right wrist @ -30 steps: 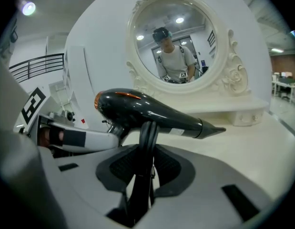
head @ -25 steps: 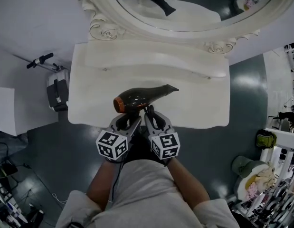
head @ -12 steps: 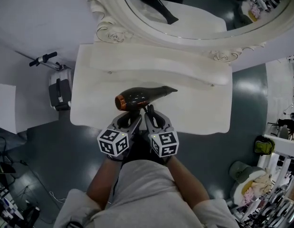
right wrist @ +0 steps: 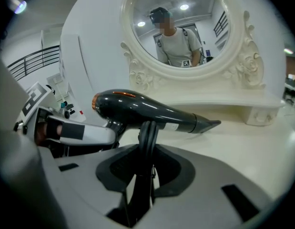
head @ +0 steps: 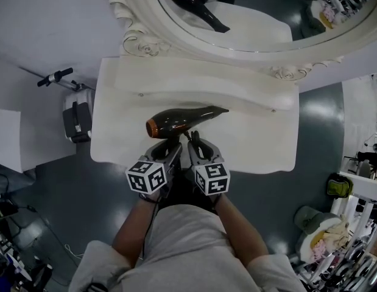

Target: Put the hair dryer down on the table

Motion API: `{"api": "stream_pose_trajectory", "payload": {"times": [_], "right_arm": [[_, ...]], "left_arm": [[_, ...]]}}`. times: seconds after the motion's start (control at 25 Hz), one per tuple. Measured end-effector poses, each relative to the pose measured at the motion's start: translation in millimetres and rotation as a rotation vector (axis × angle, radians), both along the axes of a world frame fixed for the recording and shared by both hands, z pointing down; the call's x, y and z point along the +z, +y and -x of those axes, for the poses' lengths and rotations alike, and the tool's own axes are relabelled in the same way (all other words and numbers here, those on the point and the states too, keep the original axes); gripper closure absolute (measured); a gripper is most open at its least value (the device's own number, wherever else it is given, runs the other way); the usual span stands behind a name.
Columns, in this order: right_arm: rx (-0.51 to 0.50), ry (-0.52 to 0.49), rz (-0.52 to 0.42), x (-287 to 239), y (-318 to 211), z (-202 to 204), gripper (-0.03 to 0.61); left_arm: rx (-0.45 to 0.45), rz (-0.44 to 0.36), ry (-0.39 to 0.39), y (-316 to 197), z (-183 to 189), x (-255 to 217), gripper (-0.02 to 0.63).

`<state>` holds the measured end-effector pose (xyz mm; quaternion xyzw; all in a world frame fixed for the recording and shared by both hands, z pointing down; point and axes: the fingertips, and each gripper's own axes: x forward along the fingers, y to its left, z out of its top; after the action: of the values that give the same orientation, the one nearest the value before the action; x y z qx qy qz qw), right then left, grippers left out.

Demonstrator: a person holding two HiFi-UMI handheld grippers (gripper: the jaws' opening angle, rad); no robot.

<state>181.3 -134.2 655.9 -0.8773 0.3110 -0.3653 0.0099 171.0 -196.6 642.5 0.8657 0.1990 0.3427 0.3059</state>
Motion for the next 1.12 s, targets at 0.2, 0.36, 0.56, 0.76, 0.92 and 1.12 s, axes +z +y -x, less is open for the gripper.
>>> {"api": "stream_pose_trajectory", "payload": {"times": [0.2,0.36,0.56,0.76,0.92,1.12], "right_arm": [[0.036,0.0,-0.002,1,10,-5,0.482],[0.076,0.005,-0.001,-1,20,-6,0.482],[0.116,0.004,0.006,-2,32,-8,0.482],[0.15,0.001,0.003,-1,41,-8,0.482],[0.17,-0.008,-0.002,0,44,-7,0.482],[0.181,-0.023,-0.002,4,45,-5,0.482]], "left_arm": [[-0.009,0.017,-0.021,-1,-7,5,0.446],[-0.02,0.032,-0.054,-3,-11,12,0.446],[-0.028,0.038,-0.102,-3,-14,19,0.445],[-0.027,0.001,-0.138,-4,-17,26,0.445],[-0.008,-0.046,-0.167,-6,-20,32,0.443],[0.028,-0.185,-0.236,-13,-21,48,0.445]]}}
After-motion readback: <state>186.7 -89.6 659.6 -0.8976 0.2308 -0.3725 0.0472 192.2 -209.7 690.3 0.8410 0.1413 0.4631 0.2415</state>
